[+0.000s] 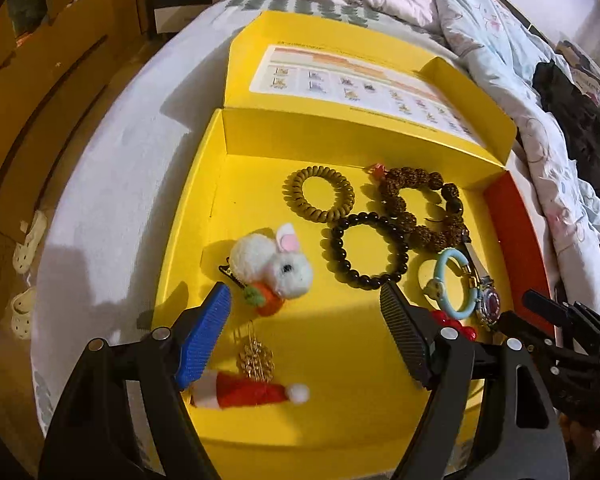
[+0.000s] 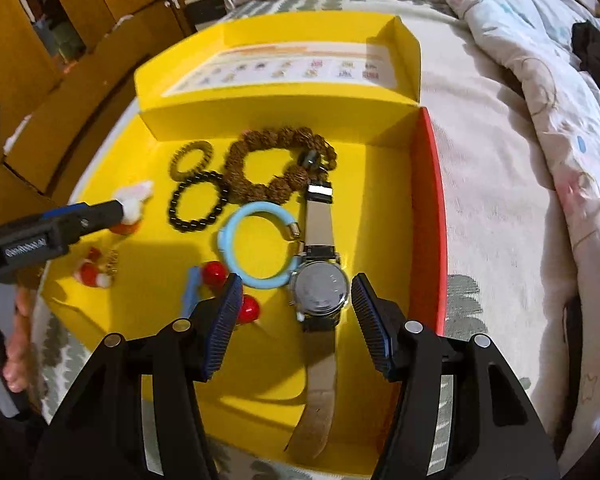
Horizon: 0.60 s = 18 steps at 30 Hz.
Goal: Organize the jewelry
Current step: 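Move the left tool to the bunny pompom while the right tool reaches the watch, then grasp the white bunny pompom with the left tool while the right tool grasps the wristwatch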
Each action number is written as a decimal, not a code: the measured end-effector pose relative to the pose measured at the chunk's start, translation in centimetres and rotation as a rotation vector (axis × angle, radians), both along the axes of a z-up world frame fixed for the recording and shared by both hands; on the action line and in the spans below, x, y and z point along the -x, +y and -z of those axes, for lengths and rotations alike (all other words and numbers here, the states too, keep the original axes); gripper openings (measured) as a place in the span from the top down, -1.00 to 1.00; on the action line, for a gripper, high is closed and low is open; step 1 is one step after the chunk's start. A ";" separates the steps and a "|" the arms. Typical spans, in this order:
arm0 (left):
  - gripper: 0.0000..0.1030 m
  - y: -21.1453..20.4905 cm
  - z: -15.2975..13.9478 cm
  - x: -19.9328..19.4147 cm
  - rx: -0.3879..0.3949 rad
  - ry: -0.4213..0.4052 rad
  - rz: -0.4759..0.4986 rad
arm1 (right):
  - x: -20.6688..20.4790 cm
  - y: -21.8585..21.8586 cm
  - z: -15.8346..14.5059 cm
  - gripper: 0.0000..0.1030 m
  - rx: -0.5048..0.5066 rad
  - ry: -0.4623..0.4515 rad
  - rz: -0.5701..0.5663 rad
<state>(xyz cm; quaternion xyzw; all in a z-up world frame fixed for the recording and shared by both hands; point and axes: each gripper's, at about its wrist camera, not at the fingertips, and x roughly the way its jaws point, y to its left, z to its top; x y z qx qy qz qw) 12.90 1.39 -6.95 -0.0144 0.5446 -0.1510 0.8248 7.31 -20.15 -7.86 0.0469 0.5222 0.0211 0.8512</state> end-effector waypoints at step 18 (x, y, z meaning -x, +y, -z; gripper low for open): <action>-0.48 -0.4 2.2 -2.0 -0.038 0.059 -0.010 | -1.4 0.2 2.0 -0.15 0.084 0.063 -0.036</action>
